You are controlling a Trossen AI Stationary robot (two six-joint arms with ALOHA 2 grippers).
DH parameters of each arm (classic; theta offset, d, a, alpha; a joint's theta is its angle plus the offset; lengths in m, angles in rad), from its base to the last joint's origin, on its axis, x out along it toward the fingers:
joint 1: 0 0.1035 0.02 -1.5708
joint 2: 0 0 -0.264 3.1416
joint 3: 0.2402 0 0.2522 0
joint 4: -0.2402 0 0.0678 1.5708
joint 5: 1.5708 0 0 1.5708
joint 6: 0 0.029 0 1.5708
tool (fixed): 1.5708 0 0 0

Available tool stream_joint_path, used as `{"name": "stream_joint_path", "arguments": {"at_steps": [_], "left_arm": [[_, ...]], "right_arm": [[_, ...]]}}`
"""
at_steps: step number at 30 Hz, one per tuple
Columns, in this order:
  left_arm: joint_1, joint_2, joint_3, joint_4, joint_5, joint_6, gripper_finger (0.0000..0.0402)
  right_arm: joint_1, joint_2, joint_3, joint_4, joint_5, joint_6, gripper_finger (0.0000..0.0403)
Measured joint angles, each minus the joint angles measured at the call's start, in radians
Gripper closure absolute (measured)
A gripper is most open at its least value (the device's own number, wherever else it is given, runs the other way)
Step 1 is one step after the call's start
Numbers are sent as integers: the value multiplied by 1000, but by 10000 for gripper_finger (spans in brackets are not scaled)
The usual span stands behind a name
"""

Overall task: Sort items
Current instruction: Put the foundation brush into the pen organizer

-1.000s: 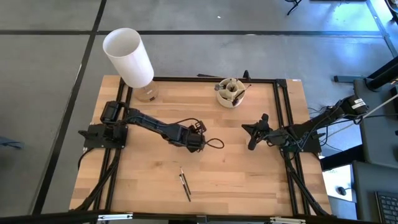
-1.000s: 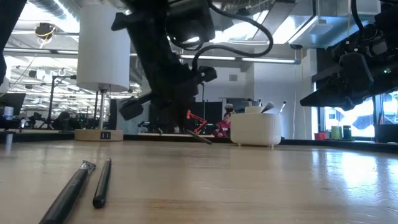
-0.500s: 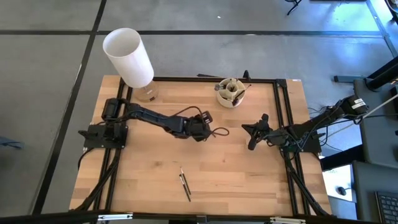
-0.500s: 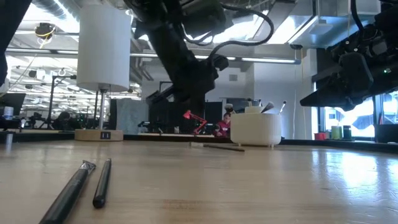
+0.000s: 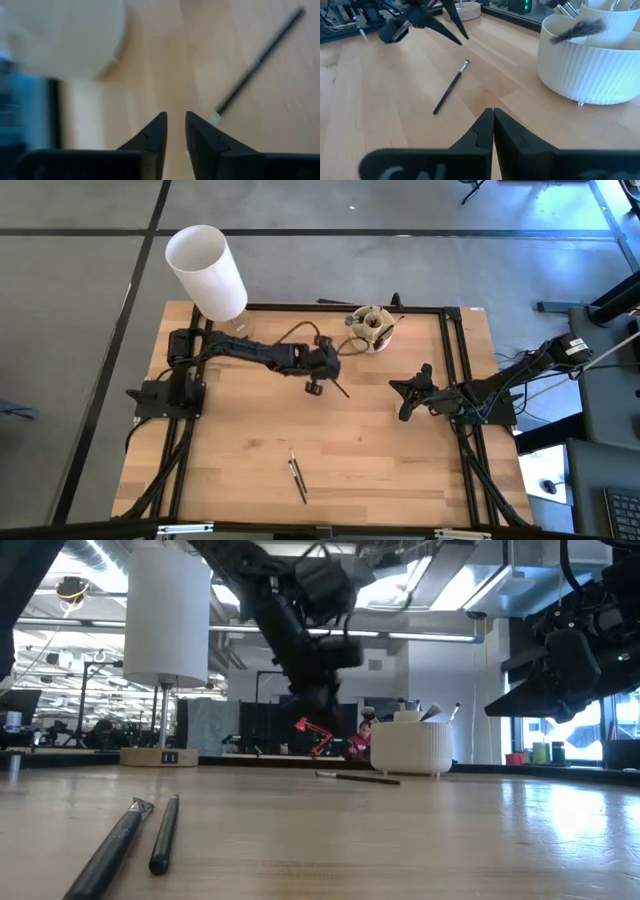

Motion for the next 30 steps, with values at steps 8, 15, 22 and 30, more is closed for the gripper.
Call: {"name": "stream_joint_path", "arguments": {"at_steps": [8, 15, 22, 30], "left_arm": [[141, 0, 0, -130, 238, 9, 267], [161, 3, -10, -133, 285, 234, 250], [129, 4, -63, -95, 264, 367, 260], [137, 5, -85, -30, 261, 364, 285]], "right_arm": [[0, 0, 0, -8, -5, 18, 389], [0, 0, 0, -8, -7, 18, 389], [0, 0, 0, -9, -7, 18, 389], [0, 0, 0, -9, -8, 18, 389]]}}
